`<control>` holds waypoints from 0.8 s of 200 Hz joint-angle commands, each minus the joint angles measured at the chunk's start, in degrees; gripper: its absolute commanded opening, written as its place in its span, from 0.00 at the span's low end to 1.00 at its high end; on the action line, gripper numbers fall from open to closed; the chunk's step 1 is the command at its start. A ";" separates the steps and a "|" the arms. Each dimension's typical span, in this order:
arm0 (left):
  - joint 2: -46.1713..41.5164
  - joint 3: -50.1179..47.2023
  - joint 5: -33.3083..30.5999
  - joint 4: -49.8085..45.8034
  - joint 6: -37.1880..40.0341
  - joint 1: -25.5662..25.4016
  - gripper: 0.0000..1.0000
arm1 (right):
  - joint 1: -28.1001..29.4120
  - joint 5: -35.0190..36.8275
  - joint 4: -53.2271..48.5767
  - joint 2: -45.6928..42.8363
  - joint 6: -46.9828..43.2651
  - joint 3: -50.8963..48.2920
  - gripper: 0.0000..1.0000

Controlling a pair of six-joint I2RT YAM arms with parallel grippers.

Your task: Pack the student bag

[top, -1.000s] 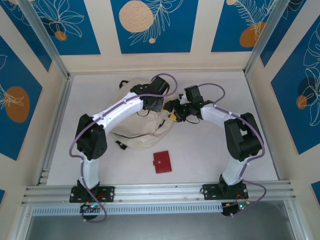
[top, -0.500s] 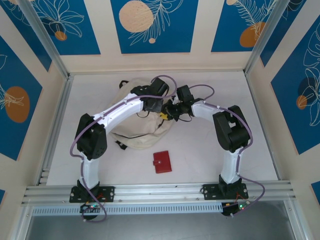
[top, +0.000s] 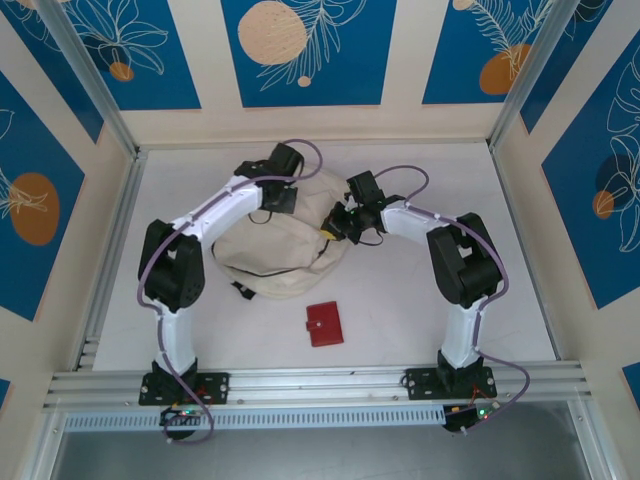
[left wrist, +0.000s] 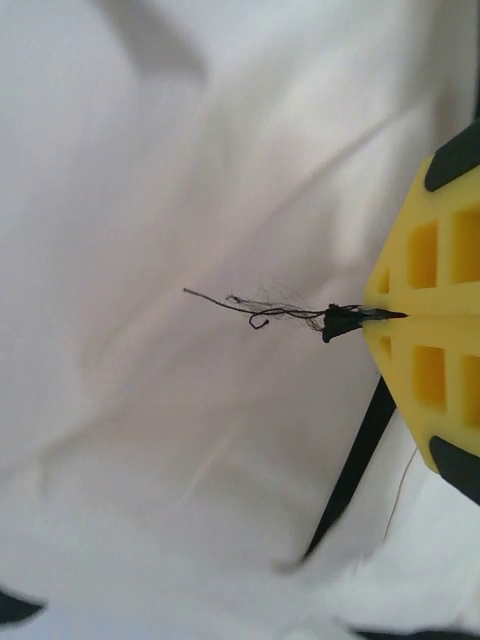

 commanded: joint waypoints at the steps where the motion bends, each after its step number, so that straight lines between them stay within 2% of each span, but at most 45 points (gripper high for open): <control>1: 0.34 0.46 -0.95 1.83 3.05 3.84 0.00 | -0.44 6.32 -7.85 -2.07 -2.92 -1.56 0.00; 31: 0.95 0.77 -2.13 2.28 3.75 7.61 0.00 | -1.42 10.38 -10.06 -3.09 -4.69 -1.87 0.00; 59: 0.66 0.43 -1.80 2.44 3.40 8.86 0.00 | -3.20 14.49 -11.47 -2.47 -9.26 0.61 0.00; 81: -0.24 -1.40 -2.18 2.95 2.22 8.86 0.00 | -5.21 14.04 -11.40 -1.27 -12.71 2.74 0.00; 110: -1.92 -4.89 -3.76 3.56 0.73 9.00 0.00 | -5.75 10.08 -10.10 -1.69 -16.42 3.14 0.00; 118: -2.31 -5.60 -3.02 3.88 0.58 8.95 0.00 | -5.69 7.79 -10.03 -1.94 -17.60 3.34 0.06; 132: -2.63 -6.03 -0.78 4.09 0.48 8.97 0.00 | -5.33 7.16 -11.60 -3.14 -18.96 4.05 0.28; 143: -3.10 -6.00 -0.05 3.78 0.12 8.98 0.14 | -5.10 8.65 -13.22 -5.10 -19.74 4.21 0.44; 160: -4.65 -6.02 0.75 3.30 -0.73 8.95 0.41 | -4.94 11.25 -15.76 -9.33 -20.64 3.49 0.56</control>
